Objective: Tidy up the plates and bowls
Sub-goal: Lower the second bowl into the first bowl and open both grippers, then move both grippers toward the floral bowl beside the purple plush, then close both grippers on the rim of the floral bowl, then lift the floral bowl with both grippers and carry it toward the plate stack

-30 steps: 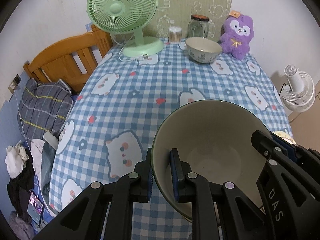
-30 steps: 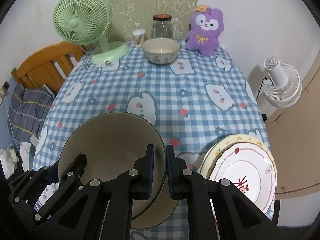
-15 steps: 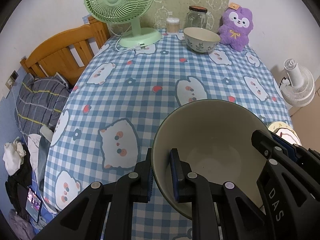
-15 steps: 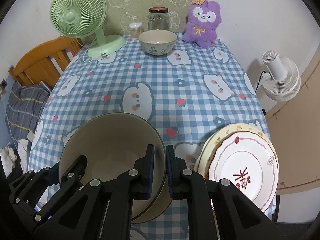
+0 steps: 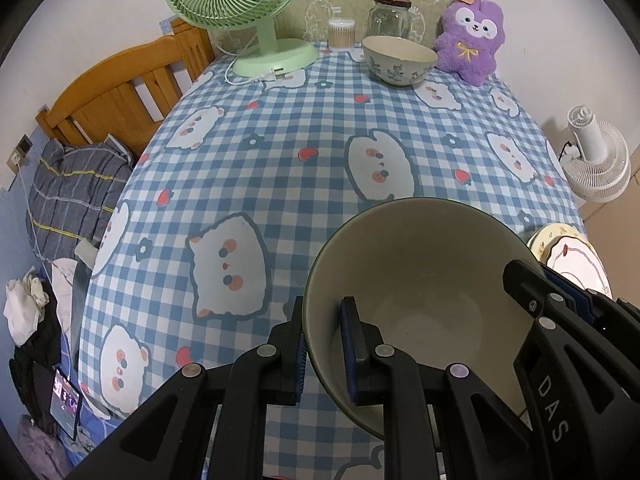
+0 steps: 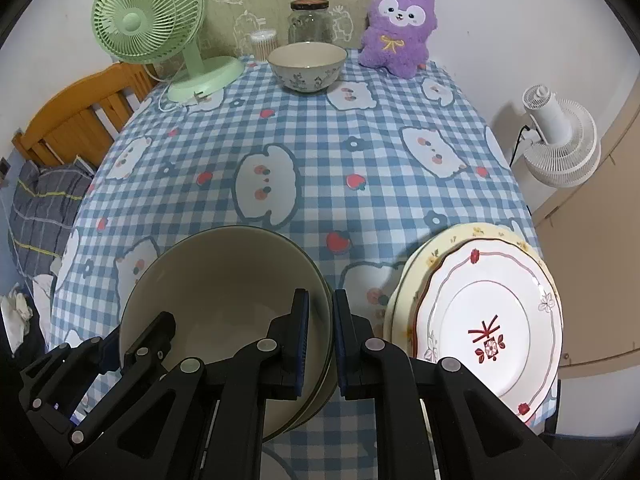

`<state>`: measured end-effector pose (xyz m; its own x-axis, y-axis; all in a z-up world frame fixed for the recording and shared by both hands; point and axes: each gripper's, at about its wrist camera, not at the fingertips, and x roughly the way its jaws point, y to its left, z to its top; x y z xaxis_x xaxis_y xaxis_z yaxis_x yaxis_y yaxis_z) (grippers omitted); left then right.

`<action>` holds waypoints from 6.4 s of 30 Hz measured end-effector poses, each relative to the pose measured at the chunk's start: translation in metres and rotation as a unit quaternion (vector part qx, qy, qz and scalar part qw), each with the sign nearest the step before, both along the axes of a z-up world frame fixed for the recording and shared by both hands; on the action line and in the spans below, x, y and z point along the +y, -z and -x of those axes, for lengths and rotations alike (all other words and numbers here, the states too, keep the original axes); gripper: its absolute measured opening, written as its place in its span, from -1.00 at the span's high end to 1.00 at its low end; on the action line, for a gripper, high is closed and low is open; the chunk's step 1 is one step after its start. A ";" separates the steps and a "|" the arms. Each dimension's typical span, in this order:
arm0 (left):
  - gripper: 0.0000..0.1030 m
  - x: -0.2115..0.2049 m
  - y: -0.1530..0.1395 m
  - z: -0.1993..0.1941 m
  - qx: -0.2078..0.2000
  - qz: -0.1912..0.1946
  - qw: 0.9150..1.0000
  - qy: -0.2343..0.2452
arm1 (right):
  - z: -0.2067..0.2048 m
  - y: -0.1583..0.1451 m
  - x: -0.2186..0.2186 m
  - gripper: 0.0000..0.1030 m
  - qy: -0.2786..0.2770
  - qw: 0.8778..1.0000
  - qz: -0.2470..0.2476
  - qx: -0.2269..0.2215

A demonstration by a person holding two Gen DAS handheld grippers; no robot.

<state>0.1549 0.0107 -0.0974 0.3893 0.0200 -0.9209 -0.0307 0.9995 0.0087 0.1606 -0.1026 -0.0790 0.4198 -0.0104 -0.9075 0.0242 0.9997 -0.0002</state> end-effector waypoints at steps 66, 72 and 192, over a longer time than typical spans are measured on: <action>-0.84 0.014 -0.134 -0.031 -0.125 0.007 0.991 0.048 | -0.020 -0.143 0.012 -0.63 0.028 0.992 -0.011 -0.119; -0.87 0.016 -0.142 -0.046 -0.127 0.008 0.990 0.058 | -0.035 -0.154 0.012 -0.62 0.036 0.992 -0.005 -0.121; 0.69 -0.069 0.038 -0.364 -0.034 -0.065 0.996 -0.047 | -0.392 0.054 -0.060 0.69 -0.059 0.996 -0.058 -0.020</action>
<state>0.5194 -0.0586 -0.1350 0.4417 0.1773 -0.8795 -0.1296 0.9826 0.1330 0.5529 -0.1628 -0.1332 0.4478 0.1446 -0.8824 -0.0948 0.9890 0.1139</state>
